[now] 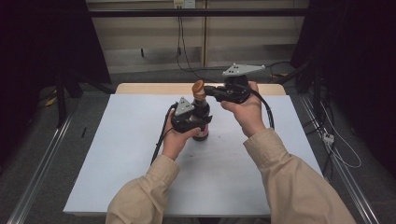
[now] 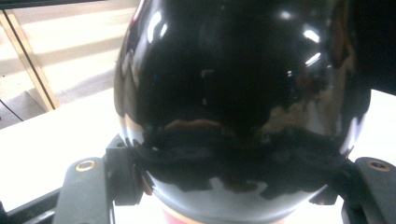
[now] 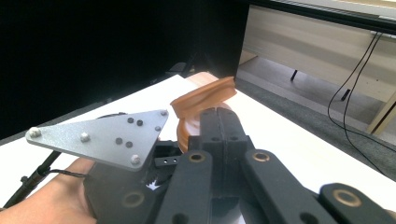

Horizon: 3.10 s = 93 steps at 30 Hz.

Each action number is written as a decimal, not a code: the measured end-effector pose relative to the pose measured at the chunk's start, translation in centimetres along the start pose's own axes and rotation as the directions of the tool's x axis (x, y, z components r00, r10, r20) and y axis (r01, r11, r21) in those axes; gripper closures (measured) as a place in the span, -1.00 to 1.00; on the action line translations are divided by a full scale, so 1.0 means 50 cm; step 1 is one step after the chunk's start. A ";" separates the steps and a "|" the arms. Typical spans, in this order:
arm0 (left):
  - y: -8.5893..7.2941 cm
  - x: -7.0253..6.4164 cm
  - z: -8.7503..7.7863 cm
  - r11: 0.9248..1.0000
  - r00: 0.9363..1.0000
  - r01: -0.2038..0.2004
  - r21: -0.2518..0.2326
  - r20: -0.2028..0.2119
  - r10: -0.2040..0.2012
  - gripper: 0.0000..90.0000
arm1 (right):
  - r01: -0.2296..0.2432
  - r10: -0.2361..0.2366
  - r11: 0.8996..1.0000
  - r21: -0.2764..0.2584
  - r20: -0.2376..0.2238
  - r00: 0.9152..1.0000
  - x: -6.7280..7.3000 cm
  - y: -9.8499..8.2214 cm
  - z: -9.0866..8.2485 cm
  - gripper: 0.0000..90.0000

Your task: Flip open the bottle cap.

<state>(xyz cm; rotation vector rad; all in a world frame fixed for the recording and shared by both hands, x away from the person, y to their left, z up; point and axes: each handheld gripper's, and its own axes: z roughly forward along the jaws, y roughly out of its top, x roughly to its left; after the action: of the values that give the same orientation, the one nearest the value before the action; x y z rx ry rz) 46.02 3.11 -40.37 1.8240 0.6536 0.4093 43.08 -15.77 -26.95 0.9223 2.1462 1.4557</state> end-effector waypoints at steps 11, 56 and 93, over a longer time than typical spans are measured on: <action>-0.001 -0.002 0.001 1.000 1.000 0.003 -0.005 -0.020 -0.003 -0.32 | 0.007 -0.007 1.000 0.004 0.005 1.000 0.001 0.003 0.001 1.00; -0.004 -0.004 0.002 1.000 1.000 0.003 -0.018 -0.026 -0.004 -0.32 | 0.018 -0.018 1.000 -0.011 -0.004 1.000 0.015 0.015 0.007 1.00; -0.012 0.016 -0.016 0.995 0.993 0.096 -0.009 0.077 -0.095 -0.66 | -0.042 0.042 0.999 -0.032 -0.008 0.999 0.007 -0.026 -0.014 0.30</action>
<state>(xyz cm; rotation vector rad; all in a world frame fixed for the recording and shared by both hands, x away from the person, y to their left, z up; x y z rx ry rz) 46.05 4.38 -40.70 1.7795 0.6810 0.2783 41.99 -16.34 -27.86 0.9575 2.1146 1.5110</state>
